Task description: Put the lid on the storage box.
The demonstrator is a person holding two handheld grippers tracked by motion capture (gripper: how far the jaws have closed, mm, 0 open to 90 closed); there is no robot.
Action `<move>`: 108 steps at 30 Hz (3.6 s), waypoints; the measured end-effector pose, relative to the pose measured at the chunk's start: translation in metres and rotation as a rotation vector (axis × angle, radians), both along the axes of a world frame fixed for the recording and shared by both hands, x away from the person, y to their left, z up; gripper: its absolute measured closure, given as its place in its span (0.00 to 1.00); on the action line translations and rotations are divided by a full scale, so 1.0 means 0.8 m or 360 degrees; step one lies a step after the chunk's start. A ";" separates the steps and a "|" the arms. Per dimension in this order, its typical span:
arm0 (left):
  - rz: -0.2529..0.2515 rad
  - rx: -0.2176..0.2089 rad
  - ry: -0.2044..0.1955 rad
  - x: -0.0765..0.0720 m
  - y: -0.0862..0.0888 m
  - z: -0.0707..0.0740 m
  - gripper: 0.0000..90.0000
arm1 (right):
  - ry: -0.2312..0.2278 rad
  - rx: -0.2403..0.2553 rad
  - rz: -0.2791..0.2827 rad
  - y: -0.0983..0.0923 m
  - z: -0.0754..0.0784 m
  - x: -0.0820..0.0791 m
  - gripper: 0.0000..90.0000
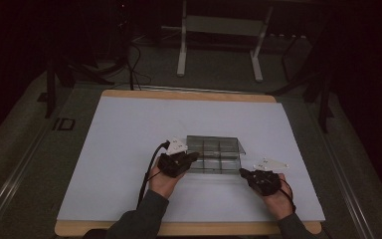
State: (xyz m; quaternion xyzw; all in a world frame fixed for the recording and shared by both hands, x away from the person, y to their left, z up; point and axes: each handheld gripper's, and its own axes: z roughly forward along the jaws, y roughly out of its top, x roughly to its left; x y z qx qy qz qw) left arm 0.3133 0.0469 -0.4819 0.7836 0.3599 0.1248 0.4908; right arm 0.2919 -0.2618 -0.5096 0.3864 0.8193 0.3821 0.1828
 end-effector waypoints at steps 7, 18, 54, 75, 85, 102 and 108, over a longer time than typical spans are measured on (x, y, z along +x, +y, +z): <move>-0.0014 0.0010 0.0019 -0.003 -0.003 -0.005 0.99 | 0.0005 0.0023 -0.0018 -0.003 -0.001 0.004 1.00; -0.0029 0.0039 0.0059 -0.007 -0.005 -0.016 0.99 | -0.0004 0.0019 -0.0004 0.001 0.001 0.001 0.99; 0.0049 0.0108 0.0060 -0.018 0.021 -0.038 0.99 | 0.0024 0.0005 -0.0002 0.001 -0.003 -0.004 0.97; 0.0054 0.0181 0.0091 -0.021 0.030 -0.045 0.96 | 0.0035 -0.0018 0.0015 0.004 -0.006 -0.005 0.97; 0.0088 0.0195 0.0112 -0.017 0.036 -0.050 0.95 | 0.0039 -0.0021 0.0016 0.005 -0.007 -0.005 0.97; 0.0140 0.0205 0.0106 -0.010 0.045 -0.049 0.92 | 0.0057 -0.0028 0.0010 0.004 -0.010 -0.005 0.95; 0.0171 0.0203 0.0107 -0.006 0.052 -0.049 0.91 | 0.0069 -0.0017 -0.0012 0.000 -0.010 -0.004 0.95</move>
